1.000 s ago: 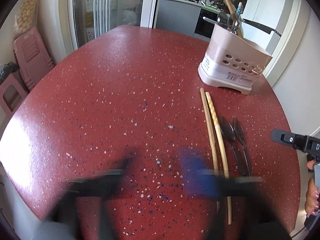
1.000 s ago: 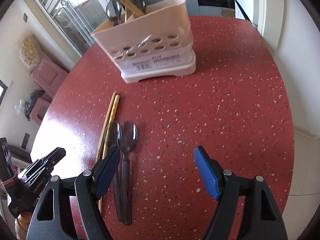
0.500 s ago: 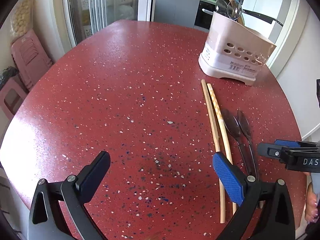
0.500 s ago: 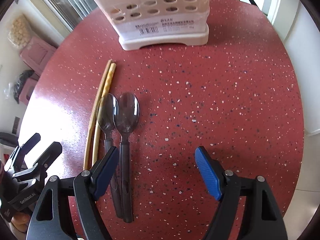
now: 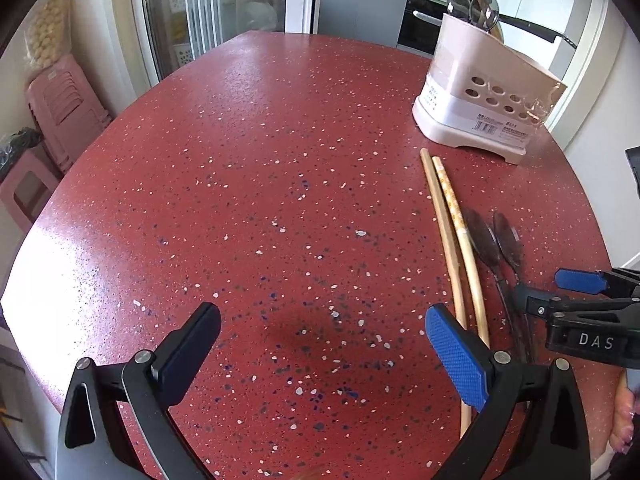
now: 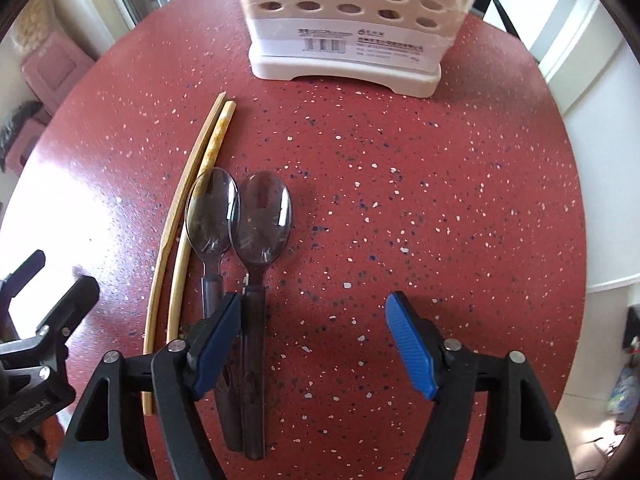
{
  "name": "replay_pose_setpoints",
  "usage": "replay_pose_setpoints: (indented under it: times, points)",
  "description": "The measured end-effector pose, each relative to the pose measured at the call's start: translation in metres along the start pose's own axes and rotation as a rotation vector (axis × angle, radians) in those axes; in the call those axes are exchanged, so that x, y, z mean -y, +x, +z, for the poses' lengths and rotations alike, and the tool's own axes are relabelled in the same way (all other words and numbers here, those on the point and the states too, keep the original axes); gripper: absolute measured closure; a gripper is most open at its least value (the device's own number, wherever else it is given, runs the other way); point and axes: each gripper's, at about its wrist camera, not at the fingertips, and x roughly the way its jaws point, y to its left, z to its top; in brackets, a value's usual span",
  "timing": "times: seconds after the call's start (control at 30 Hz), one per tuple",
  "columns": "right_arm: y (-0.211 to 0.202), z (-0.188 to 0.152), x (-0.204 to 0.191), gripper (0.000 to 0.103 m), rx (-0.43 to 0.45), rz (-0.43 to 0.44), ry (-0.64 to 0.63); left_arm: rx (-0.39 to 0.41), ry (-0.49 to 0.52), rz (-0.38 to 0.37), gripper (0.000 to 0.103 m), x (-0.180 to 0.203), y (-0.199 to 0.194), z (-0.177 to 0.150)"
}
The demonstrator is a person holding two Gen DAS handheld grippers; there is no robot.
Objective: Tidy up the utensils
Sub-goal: 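Move both open grippers back over the remaining utensils, then close the right gripper on the handle of a dark spoon, then hold the spoon in the right gripper while the left closes on a plain chopstick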
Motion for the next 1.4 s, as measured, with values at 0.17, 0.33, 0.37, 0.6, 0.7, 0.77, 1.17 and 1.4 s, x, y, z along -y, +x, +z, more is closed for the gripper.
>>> replay_pose_setpoints:
  times: [0.17, 0.33, 0.37, 0.6, 0.7, 0.77, 1.17, 1.4]
  points:
    - [-0.002, 0.003, -0.008, 0.050, 0.004, 0.007, 0.002, -0.019, -0.002, -0.016, 0.000, 0.002, 0.003, 0.002]
    - [-0.004, 0.007, -0.004, 0.066, 0.000, 0.023, 0.028, -0.034, 0.013, -0.038, 0.000, 0.009, 0.007, 0.007]
    - [-0.004, 0.007, -0.005, 0.068, 0.001, 0.015, 0.022, -0.040, 0.016, -0.043, 0.000, 0.010, 0.008, 0.008]
    - [-0.004, 0.008, -0.008, 0.089, 0.005, 0.021, 0.019, -0.056, 0.074, -0.010, 0.000, 0.026, 0.014, 0.012]
    - [-0.005, 0.005, 0.009, 0.090, 0.008, 0.066, 0.033, -0.070, 0.098, -0.012, 0.000, 0.032, 0.017, 0.014]
    - [-0.005, 0.004, 0.015, 0.090, 0.014, 0.094, 0.044, -0.079, 0.110, -0.022, 0.000, 0.036, 0.020, 0.017]
    - [-0.019, -0.010, 0.053, 0.090, 0.060, 0.245, 0.105, -0.120, 0.139, -0.032, 0.000, 0.051, 0.038, 0.027]
    - [-0.026, -0.018, 0.092, 0.090, 0.081, 0.308, 0.135, -0.124, 0.151, -0.011, 0.000, 0.058, 0.046, 0.037]
